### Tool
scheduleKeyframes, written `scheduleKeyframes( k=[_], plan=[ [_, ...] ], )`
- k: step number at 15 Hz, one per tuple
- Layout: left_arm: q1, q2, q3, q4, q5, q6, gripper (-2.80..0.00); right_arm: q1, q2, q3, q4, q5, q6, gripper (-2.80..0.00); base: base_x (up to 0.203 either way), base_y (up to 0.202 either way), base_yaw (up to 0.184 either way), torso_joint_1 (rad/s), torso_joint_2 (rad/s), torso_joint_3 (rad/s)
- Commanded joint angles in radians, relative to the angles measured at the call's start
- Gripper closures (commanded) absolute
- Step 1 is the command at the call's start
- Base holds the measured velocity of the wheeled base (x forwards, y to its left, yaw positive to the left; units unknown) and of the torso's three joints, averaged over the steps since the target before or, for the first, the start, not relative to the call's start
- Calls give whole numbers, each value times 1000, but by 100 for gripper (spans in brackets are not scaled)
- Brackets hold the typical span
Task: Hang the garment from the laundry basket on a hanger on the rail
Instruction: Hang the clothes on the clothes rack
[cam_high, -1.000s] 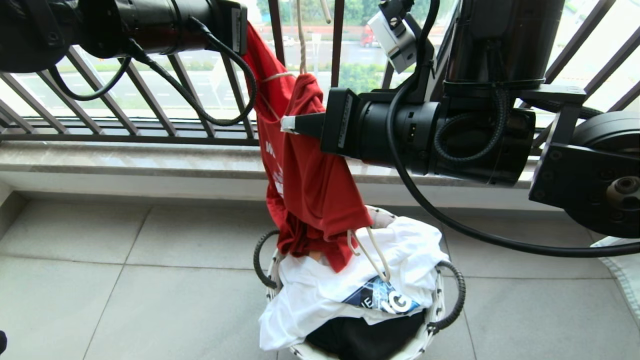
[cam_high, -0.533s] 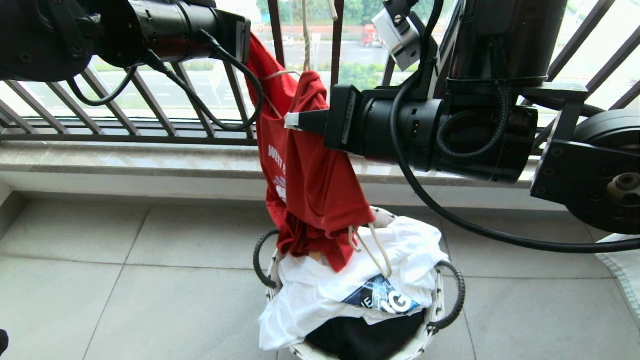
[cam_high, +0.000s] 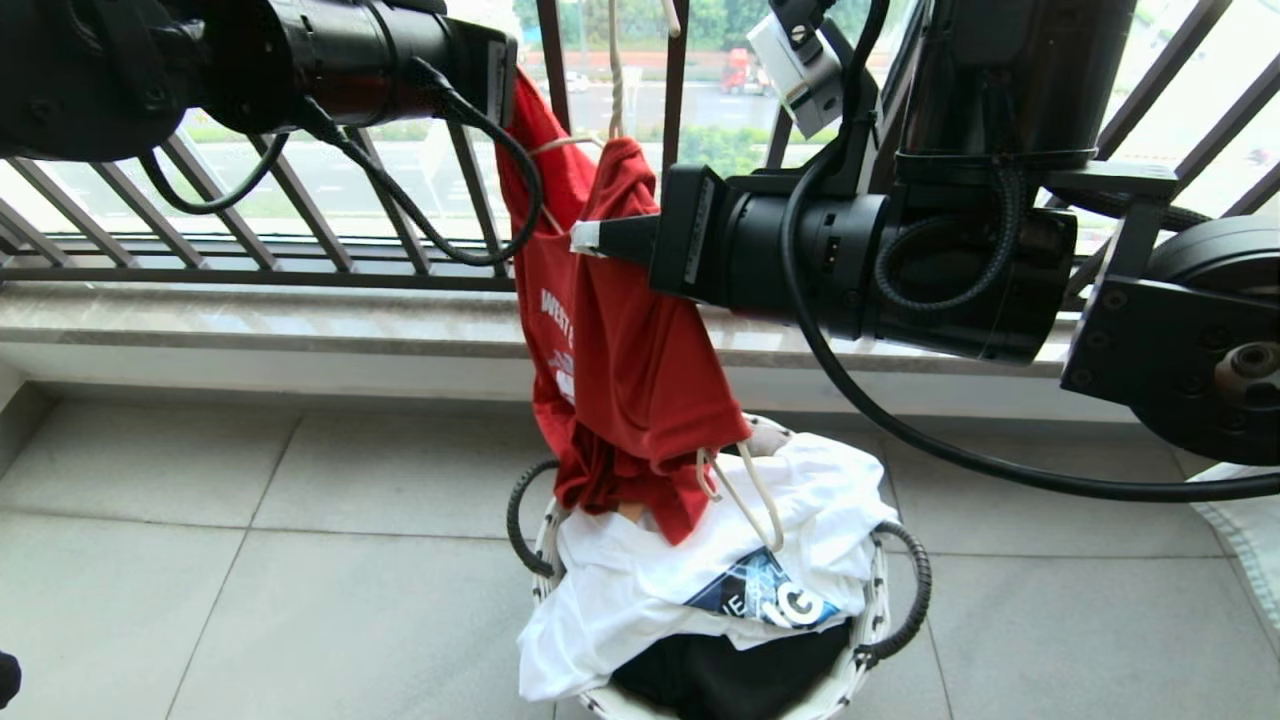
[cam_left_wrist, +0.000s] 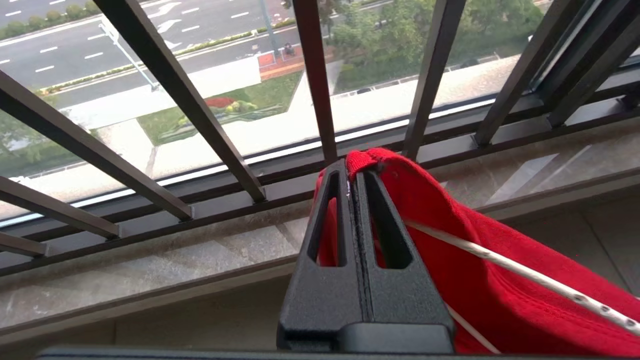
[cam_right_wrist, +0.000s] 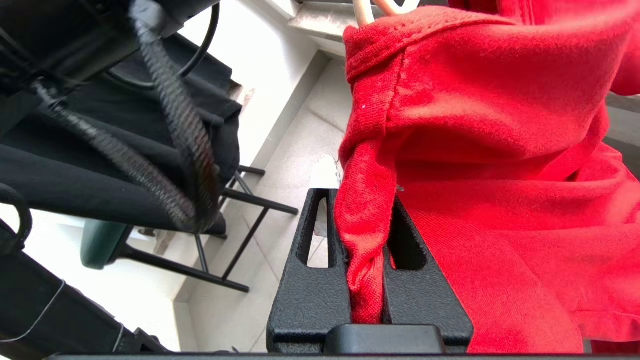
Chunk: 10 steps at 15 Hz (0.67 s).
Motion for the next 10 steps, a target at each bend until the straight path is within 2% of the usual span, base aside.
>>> scheduleKeyframes(
  k=[1, 4, 5, 7, 10],
  plan=[
    [-96, -37, -2, 88, 28, -7, 0, -1, 4, -3, -2, 1, 3, 0, 0, 0, 0, 0, 0, 0],
    [-168, -23, -2, 123, 240, -24, 0, -16, 5, -9, -2, 2, 3, 0, 0, 0, 0, 0, 0, 0],
    [-178, -19, -2, 123, 289, -24, 0, -18, 6, -12, 0, 2, 3, 0, 0, 0, 0, 0, 0, 0],
    [-175, -24, -3, 120, 301, -27, 0, -18, 14, -12, 0, 2, 3, 0, 0, 0, 0, 0, 0, 0],
    [-112, -36, -4, 114, 303, -26, 0, -17, 7, -9, 1, 2, 3, 0, 0, 0, 0, 0, 0, 0]
  ],
)
